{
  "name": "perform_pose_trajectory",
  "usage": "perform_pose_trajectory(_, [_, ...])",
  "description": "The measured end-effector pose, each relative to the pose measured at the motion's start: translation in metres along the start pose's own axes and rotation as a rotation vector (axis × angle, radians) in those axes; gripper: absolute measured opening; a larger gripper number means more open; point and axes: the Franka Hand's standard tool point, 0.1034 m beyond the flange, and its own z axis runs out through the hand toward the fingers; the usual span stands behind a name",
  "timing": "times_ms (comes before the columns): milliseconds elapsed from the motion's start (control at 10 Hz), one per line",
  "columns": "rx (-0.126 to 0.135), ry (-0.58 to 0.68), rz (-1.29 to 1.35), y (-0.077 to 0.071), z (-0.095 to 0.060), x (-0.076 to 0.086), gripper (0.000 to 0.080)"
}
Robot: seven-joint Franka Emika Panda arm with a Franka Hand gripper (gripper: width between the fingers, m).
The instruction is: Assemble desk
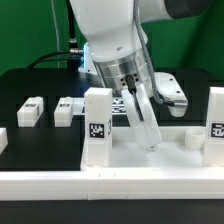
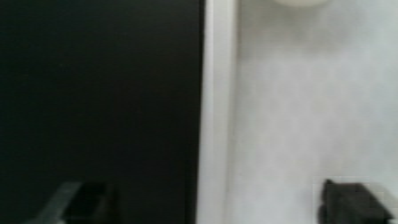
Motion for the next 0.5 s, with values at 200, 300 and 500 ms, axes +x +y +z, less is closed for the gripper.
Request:
perform_pose_trajectory(200, [0.0, 0.0, 0.0, 0.0001, 0.0001, 0.0001, 0.0392])
perform_pose_trajectory(300, [-0.001, 0.0, 0.0, 0.0002, 0.0003, 0.0, 0.0191])
perform_pose_trajectory(500, [-0.003, -0.002, 0.002, 0.0022, 0.0001, -0.0002, 0.0081])
